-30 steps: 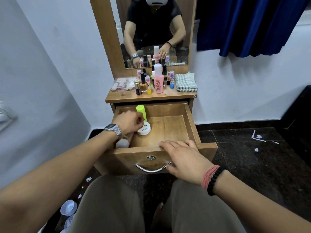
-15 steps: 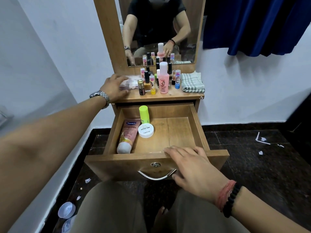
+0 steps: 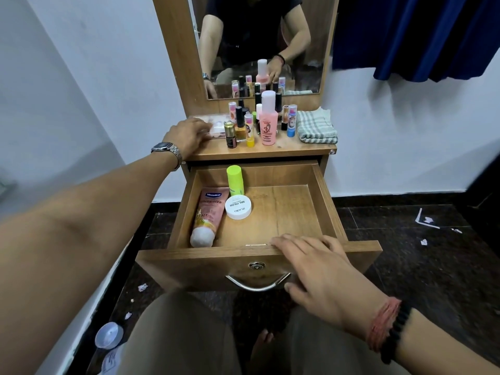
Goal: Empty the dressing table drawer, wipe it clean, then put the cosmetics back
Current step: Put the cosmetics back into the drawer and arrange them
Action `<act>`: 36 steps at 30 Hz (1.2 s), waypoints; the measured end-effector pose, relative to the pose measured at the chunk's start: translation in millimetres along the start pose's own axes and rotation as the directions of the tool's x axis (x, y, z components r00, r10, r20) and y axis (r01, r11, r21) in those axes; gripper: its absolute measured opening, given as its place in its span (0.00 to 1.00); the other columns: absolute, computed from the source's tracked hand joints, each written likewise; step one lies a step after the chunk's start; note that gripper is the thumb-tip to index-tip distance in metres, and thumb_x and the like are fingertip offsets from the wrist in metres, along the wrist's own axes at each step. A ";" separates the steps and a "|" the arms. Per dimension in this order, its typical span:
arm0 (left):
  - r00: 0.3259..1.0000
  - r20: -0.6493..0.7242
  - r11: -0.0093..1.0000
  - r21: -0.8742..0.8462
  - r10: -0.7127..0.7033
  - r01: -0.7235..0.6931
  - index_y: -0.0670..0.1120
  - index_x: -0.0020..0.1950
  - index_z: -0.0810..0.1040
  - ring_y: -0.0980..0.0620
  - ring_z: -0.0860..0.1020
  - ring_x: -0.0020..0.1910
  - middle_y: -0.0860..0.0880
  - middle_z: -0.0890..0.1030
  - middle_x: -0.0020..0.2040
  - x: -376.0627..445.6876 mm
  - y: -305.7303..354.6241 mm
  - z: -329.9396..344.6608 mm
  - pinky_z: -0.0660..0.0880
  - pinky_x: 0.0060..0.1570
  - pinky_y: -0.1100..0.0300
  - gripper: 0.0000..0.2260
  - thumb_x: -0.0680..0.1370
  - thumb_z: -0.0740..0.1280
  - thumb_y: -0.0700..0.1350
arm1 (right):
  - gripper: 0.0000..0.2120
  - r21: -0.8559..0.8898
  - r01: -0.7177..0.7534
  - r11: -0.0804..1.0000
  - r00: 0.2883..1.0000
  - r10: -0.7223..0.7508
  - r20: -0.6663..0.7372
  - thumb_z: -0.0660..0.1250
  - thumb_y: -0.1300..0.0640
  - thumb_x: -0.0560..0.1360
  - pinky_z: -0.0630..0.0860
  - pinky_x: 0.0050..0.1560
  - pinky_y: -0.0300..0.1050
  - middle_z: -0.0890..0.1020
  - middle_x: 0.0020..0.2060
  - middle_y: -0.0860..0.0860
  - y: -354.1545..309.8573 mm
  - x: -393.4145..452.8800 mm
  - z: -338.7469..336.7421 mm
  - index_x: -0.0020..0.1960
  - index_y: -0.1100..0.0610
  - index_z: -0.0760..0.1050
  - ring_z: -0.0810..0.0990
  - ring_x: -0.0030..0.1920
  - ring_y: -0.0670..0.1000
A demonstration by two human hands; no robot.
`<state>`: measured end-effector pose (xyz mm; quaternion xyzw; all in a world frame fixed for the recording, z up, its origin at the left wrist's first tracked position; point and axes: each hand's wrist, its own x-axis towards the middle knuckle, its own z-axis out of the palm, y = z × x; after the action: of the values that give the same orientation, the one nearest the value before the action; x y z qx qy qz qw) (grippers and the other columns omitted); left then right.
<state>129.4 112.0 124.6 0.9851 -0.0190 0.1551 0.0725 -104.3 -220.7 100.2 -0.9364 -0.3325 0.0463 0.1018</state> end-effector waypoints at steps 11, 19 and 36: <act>0.946 0.028 0.918 -0.232 -0.324 0.322 0.44 0.59 0.77 0.41 0.74 0.59 0.42 0.75 0.63 -4.7 11.3 -20.6 0.71 0.52 0.51 0.19 0.77 0.66 0.57 | 0.24 0.059 0.003 0.998 1.000 -0.004 0.026 0.58 0.44 0.78 0.52 0.67 0.45 0.68 0.69 0.41 7.5 10.7 -6.5 0.72 0.45 0.57 0.66 0.68 0.45; 0.917 0.189 0.823 -0.404 -0.352 0.399 0.49 0.75 0.64 0.44 0.65 0.72 0.47 0.65 0.75 -4.7 14.4 -5.6 0.64 0.68 0.53 0.37 0.71 0.70 0.62 | 0.26 0.100 -0.008 0.995 0.998 0.003 0.055 0.57 0.40 0.78 0.55 0.66 0.46 0.65 0.72 0.41 15.3 21.8 2.7 0.73 0.45 0.57 0.63 0.70 0.45; 0.855 0.120 0.744 -0.440 -0.505 0.502 0.50 0.65 0.76 0.42 0.77 0.59 0.44 0.76 0.65 -23.8 -19.8 -21.7 0.75 0.56 0.51 0.23 0.71 0.74 0.54 | 0.25 0.051 0.003 0.999 1.000 -0.004 0.021 0.57 0.39 0.77 0.57 0.64 0.46 0.66 0.70 0.39 14.7 21.2 7.7 0.72 0.44 0.59 0.65 0.68 0.44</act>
<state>101.4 135.2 134.9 0.9075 0.2117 0.1244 0.3407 -80.0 -217.3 89.0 -0.9324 -0.3340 0.0646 0.1224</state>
